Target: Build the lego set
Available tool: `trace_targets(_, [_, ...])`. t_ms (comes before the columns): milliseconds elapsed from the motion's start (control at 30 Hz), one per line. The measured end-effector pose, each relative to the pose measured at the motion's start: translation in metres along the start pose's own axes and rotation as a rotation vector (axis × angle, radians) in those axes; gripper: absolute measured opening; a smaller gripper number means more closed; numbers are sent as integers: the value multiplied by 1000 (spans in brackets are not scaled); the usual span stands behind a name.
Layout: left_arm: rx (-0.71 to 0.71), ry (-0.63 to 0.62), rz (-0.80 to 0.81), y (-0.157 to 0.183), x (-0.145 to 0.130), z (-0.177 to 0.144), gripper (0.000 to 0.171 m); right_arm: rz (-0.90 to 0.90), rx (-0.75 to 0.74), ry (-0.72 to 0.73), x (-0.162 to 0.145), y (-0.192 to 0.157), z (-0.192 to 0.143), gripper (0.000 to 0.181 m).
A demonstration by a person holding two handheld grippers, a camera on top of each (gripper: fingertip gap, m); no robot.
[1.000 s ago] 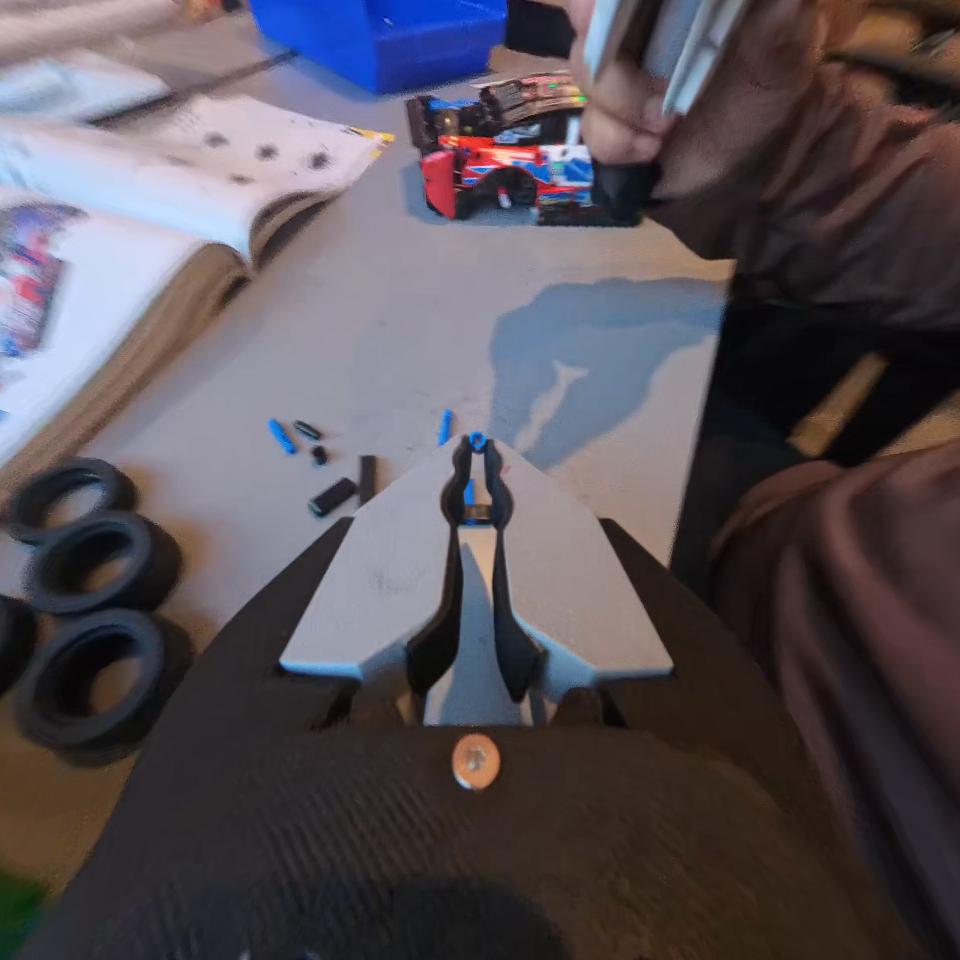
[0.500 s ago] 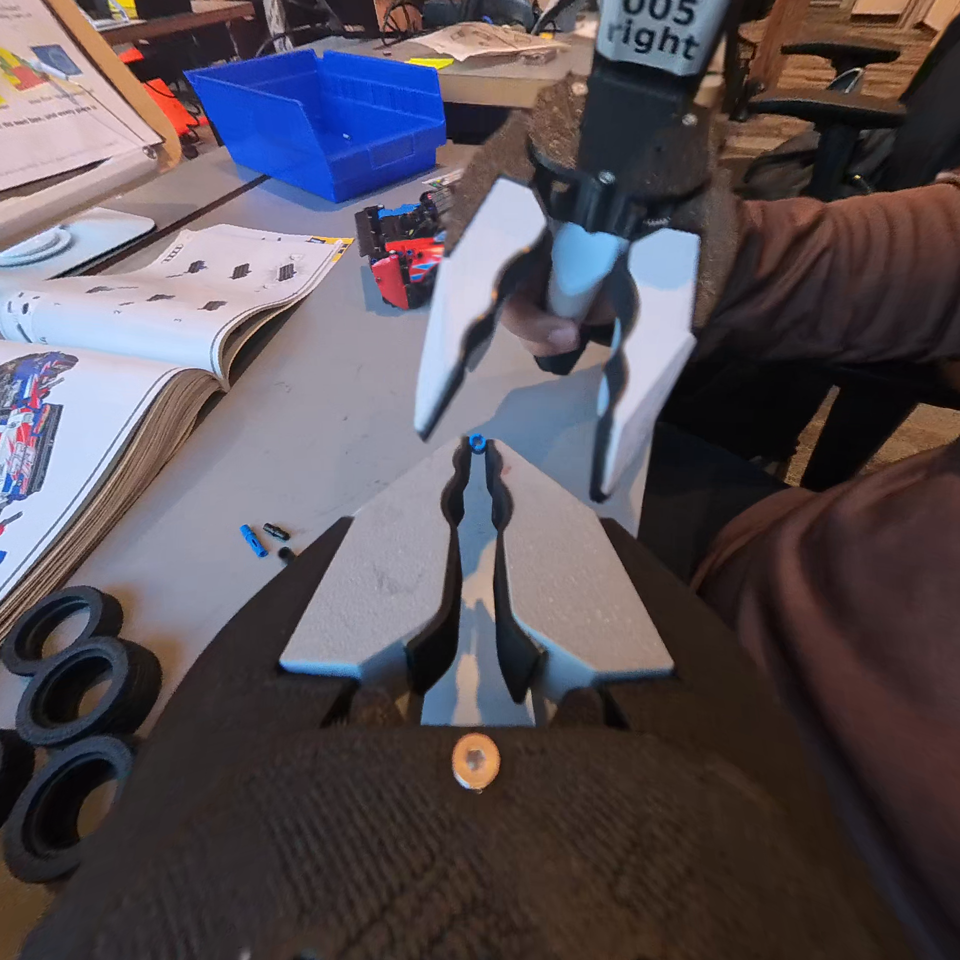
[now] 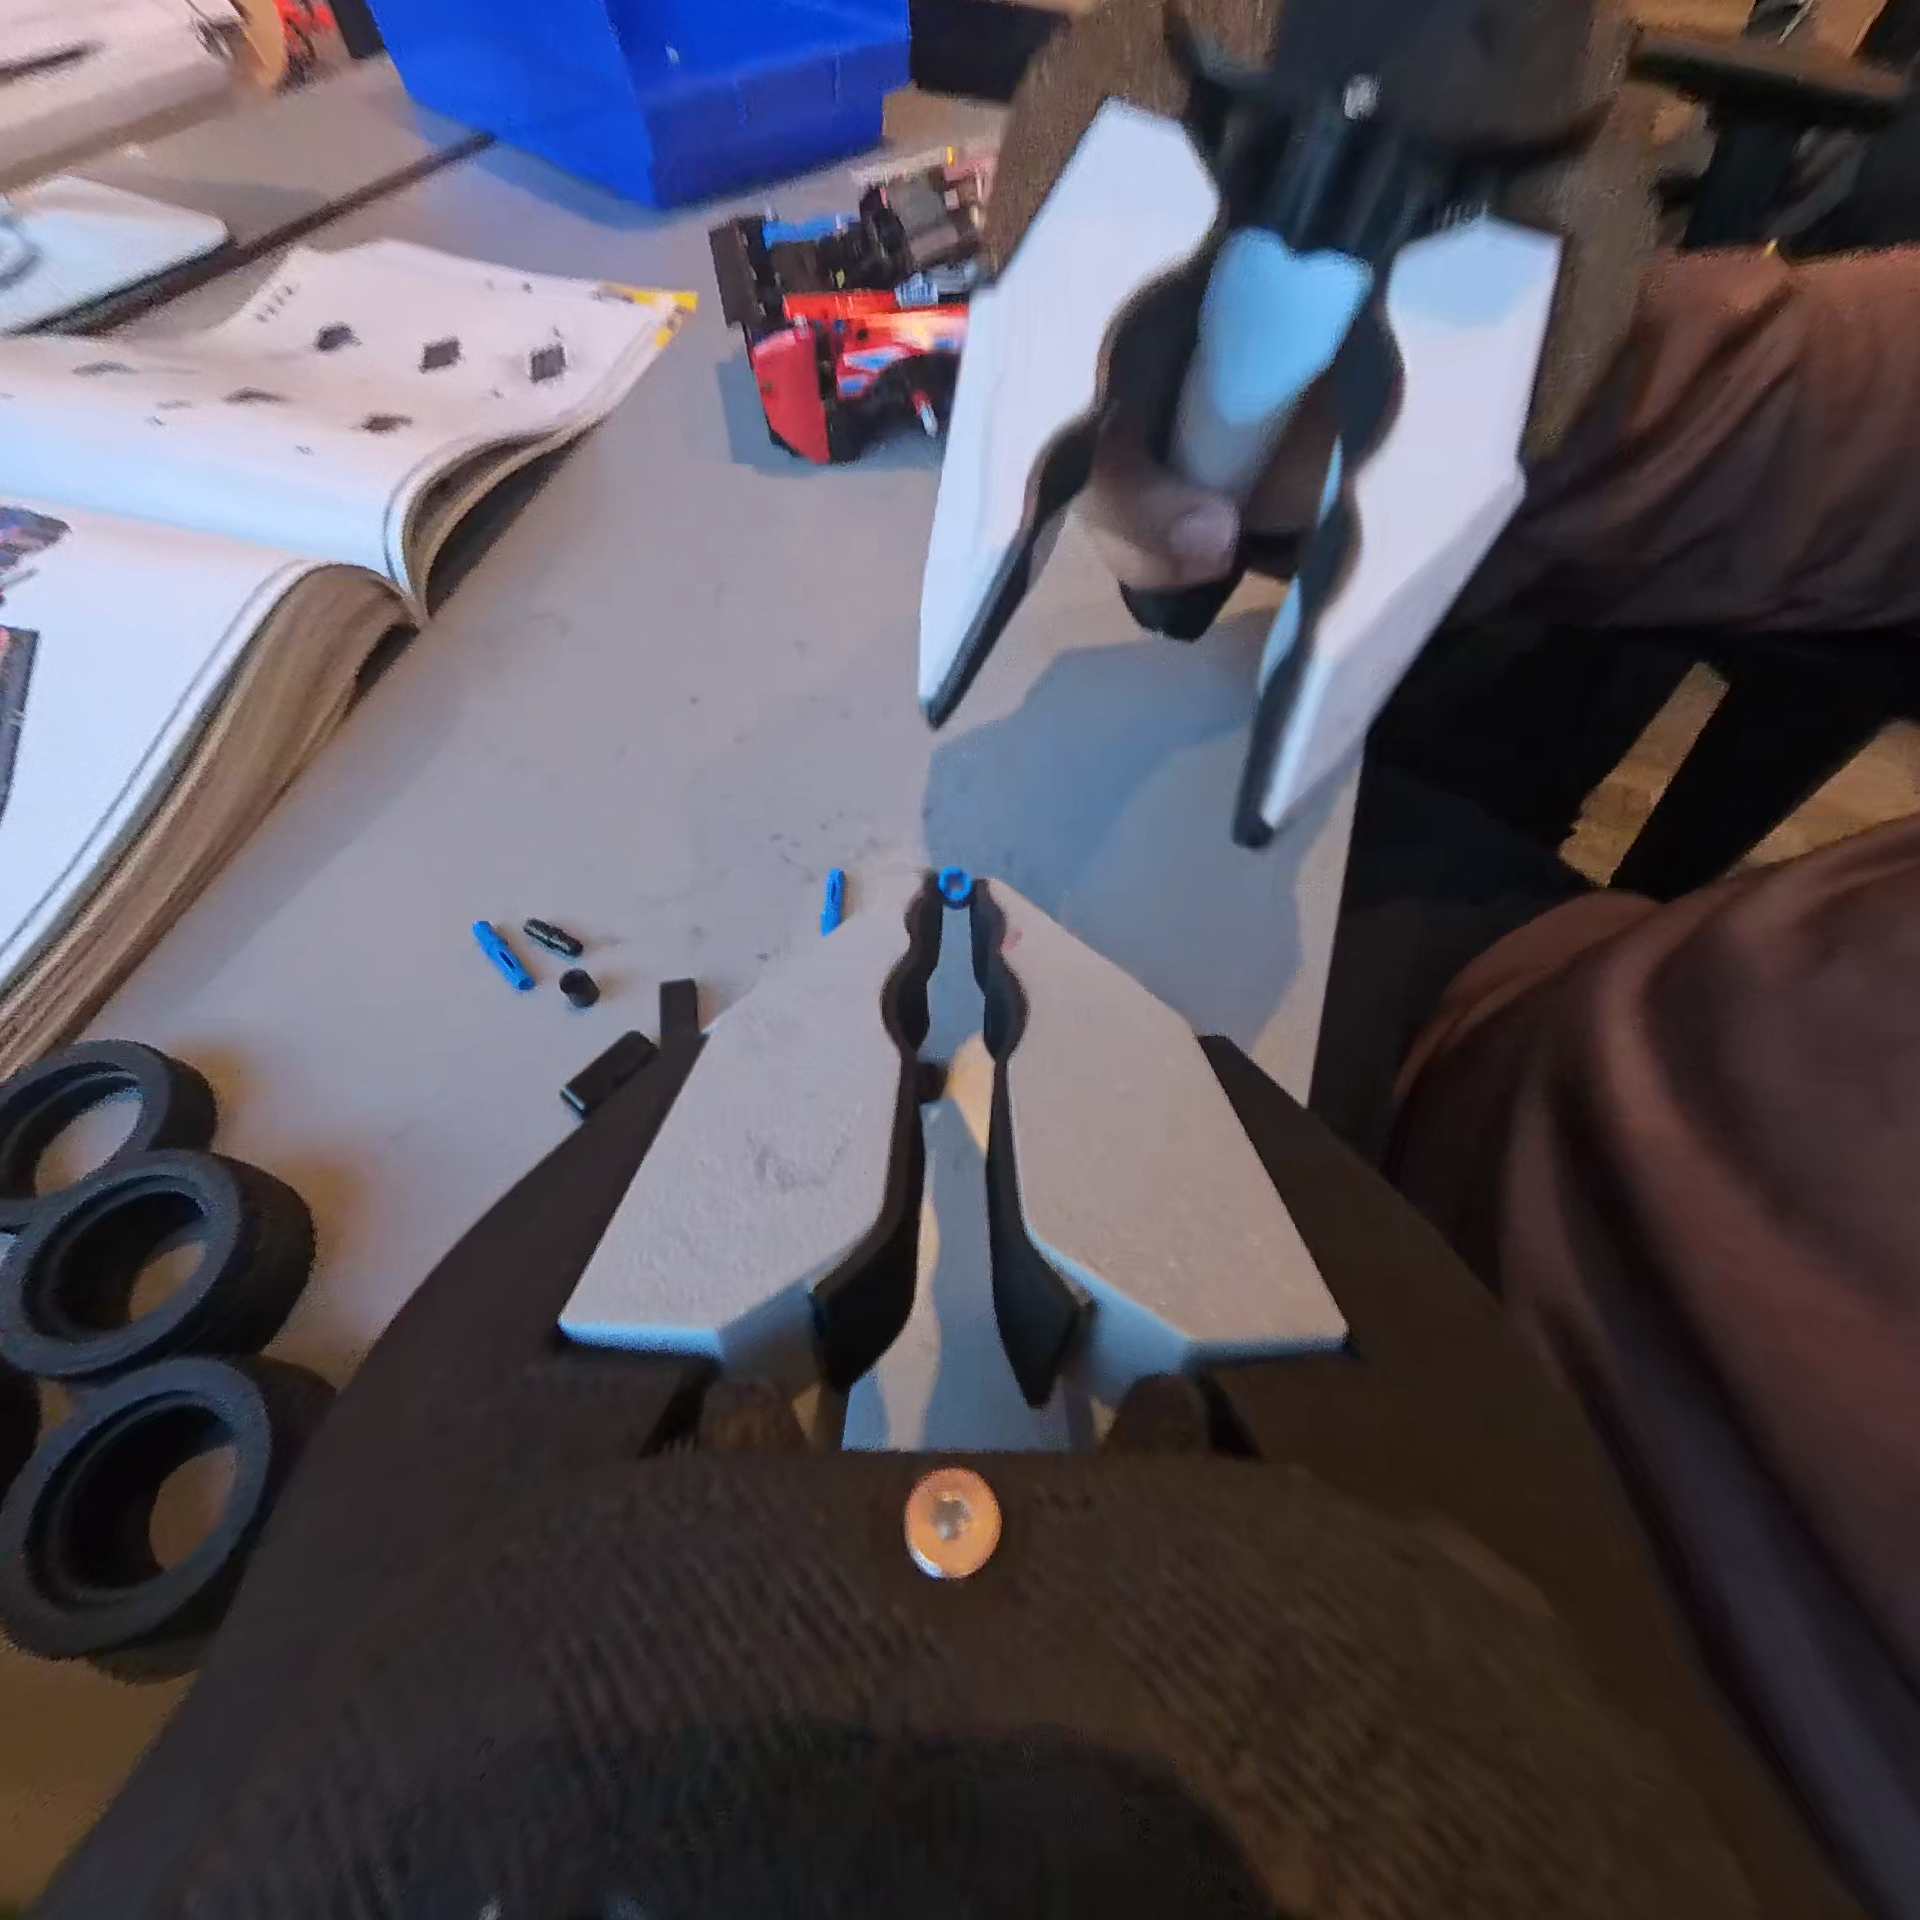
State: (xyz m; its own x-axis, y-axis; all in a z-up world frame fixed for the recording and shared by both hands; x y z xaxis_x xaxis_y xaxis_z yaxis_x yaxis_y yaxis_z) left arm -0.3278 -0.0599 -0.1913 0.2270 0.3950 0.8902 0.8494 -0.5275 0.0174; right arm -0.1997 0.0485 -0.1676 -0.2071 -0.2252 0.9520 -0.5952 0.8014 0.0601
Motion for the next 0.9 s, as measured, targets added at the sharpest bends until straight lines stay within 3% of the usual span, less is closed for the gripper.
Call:
trace_targets(67, [7,-56,22,4,-3,6,3,-2,-15,-17,-1,1,-1,28])
trace_targets(267, [22,-108,99,15,-3,16,3,-9,-20,-116,-11,1,7,26])
trace_targets(400, [37,-117,107,15,-5,17,3,4,-34,-129,-13,3,6,7])
trace_targets(667, [115,-235,164,19,-7,26,2,142,-35,-225,-21,6,15,16])
trace_targets(800, [86,-405,191,25,-13,41,5,200,-141,-393,-39,6,9,9])
trace_targets(900, [36,-425,196,30,-10,50,3,205,-203,-491,-54,0,0,11])
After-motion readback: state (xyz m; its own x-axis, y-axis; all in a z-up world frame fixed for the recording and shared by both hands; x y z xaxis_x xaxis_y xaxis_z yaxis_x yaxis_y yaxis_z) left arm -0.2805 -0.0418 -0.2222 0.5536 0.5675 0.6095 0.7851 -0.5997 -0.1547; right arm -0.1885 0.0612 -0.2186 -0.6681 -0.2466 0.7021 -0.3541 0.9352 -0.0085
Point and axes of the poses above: each gripper's, where its closed fingertips meet, z out along the fingers, x out of its top, y = z × x across the jaws, the point moved 10 cm from there along -z, back along the fingers, and after that the axes turned 1 degree about z, right-handed, at the moved point
